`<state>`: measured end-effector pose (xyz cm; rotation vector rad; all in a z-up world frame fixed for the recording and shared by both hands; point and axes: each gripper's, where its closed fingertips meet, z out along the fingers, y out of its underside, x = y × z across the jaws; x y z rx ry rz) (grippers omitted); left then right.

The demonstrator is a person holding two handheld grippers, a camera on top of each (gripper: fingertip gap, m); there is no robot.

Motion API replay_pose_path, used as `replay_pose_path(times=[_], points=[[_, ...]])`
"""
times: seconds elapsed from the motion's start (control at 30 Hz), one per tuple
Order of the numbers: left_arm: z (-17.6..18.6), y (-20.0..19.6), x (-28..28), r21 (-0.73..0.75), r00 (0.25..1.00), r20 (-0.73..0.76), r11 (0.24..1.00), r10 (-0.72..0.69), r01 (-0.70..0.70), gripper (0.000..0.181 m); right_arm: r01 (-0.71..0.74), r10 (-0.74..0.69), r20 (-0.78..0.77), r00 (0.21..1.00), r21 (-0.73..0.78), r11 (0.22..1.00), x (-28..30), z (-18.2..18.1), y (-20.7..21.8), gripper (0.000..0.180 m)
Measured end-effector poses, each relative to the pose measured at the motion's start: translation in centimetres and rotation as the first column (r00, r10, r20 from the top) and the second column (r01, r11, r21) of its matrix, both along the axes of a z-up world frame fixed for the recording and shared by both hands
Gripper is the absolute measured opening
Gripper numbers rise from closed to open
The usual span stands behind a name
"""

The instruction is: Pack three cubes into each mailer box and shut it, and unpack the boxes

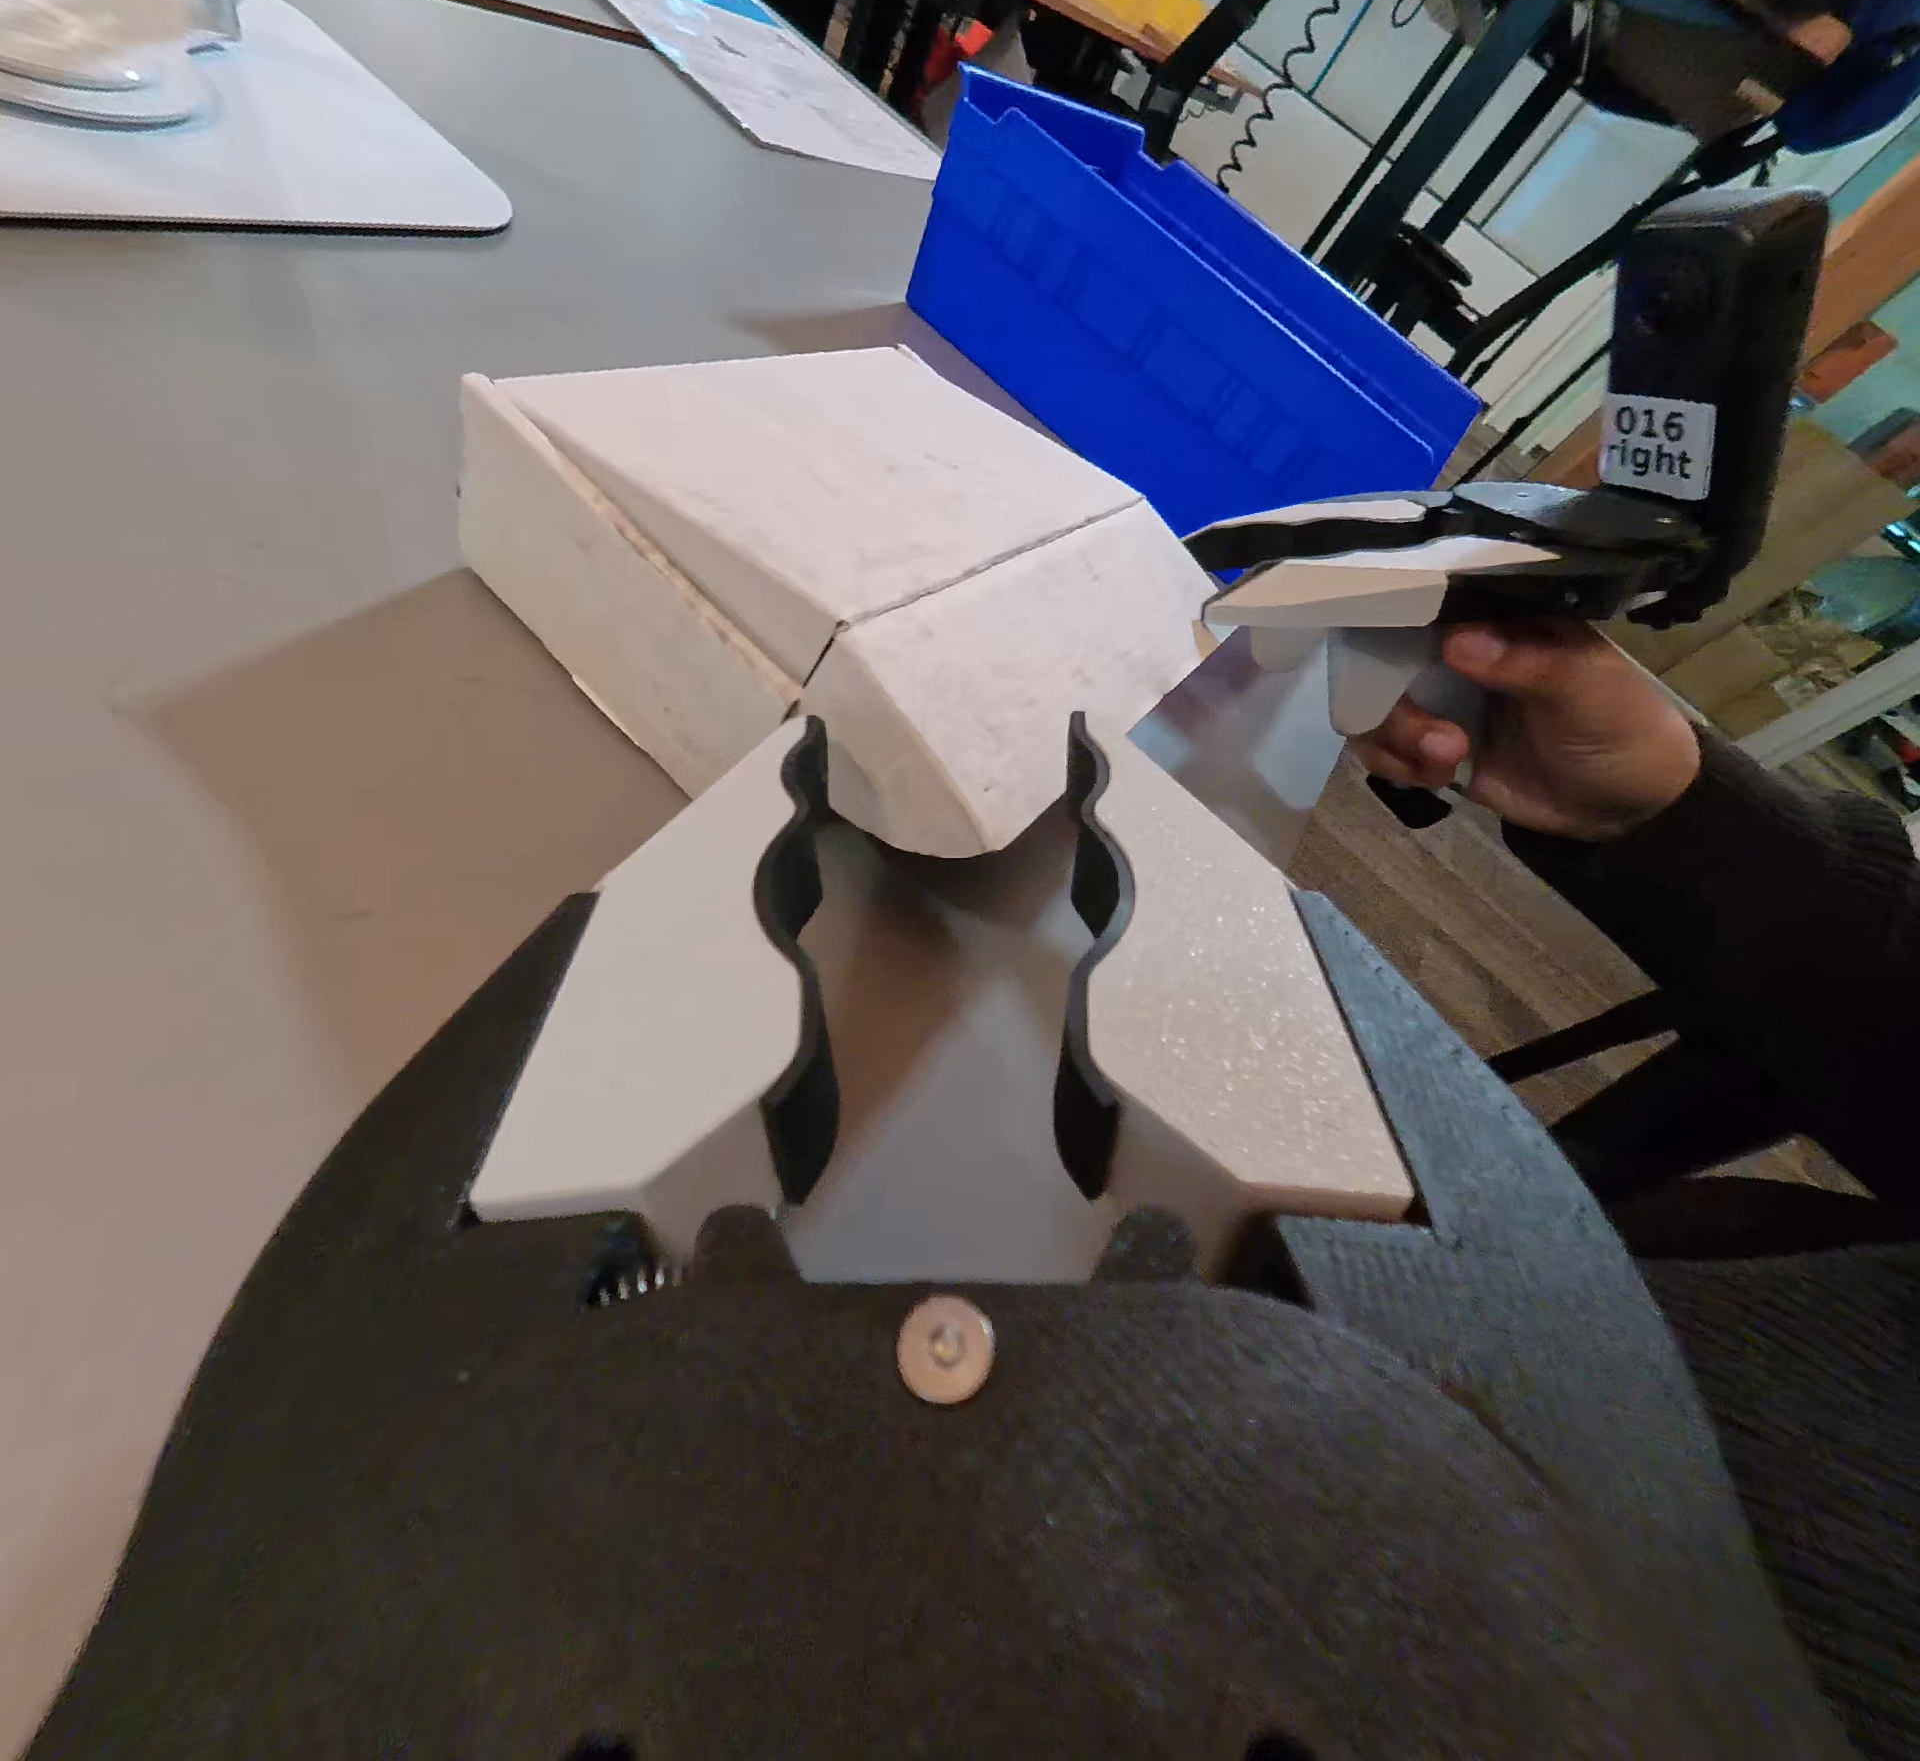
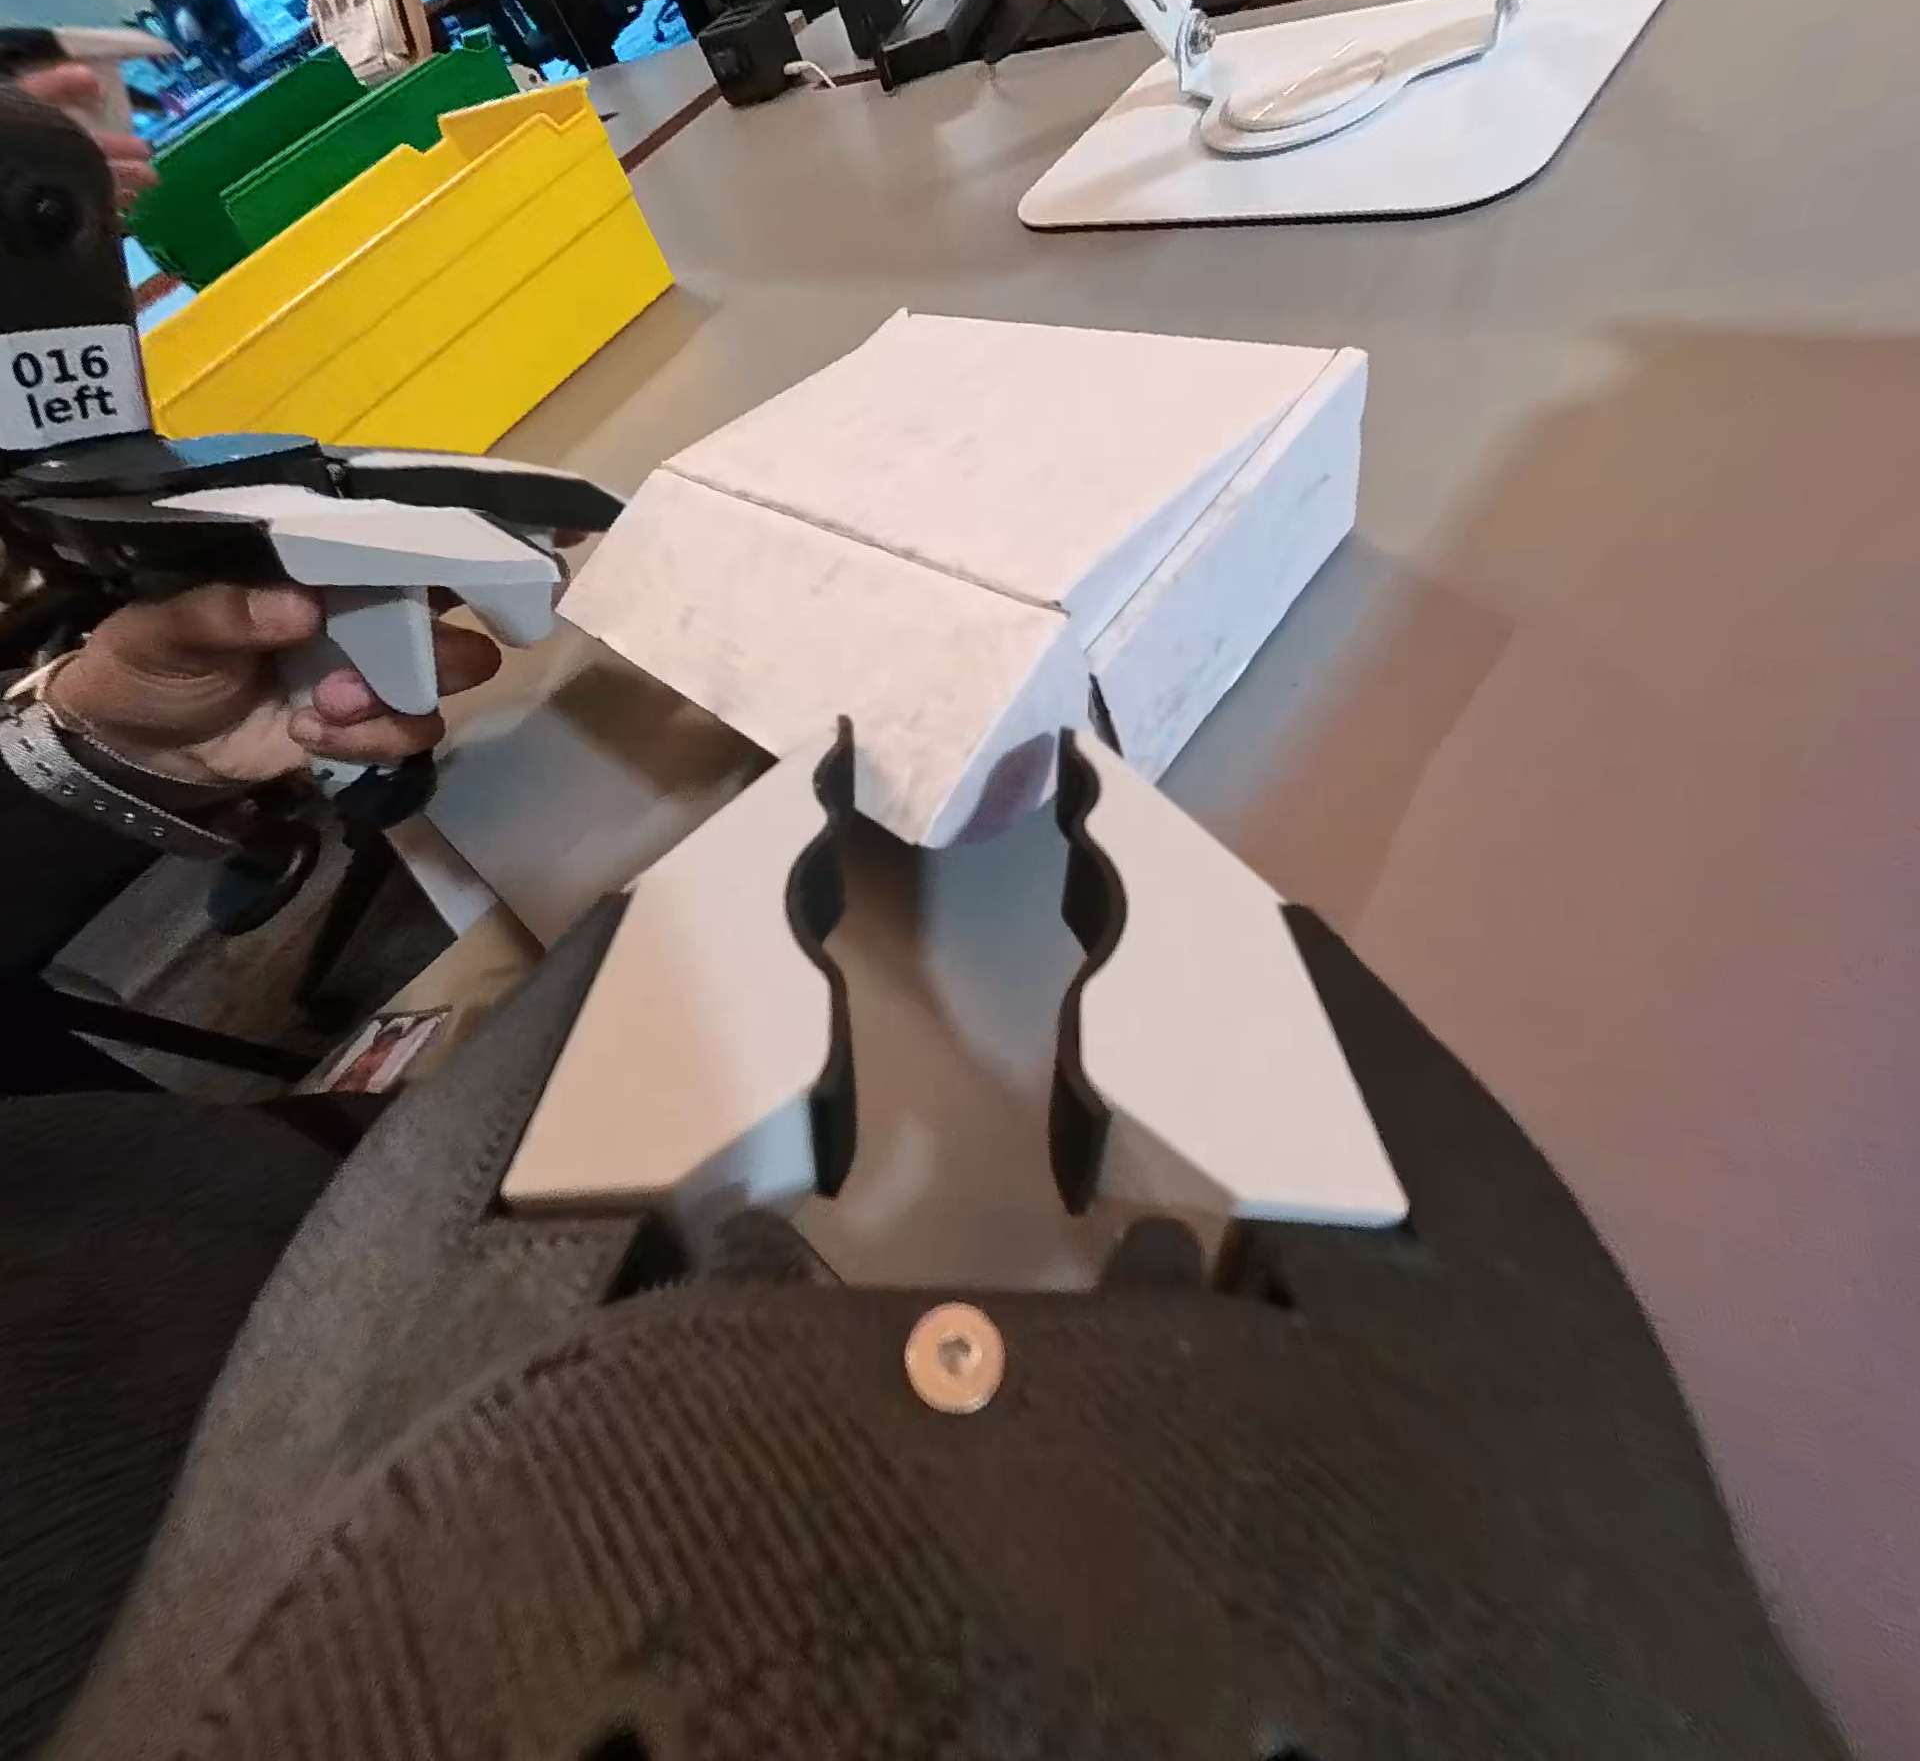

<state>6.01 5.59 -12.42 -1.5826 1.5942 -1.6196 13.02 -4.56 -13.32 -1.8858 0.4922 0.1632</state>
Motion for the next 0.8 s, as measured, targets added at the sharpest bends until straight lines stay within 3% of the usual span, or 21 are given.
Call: replay_pose_path(times=[0.8], points=[[-1.6, 0.2, 0.2, 0.14, 0.998, -0.036, 0.989, 0.054, -0.049, 0.02, -0.018, 0.018, -0.013, 1.0, -0.059, 0.998, -0.3, -1.0, -0.1, 0.028]])
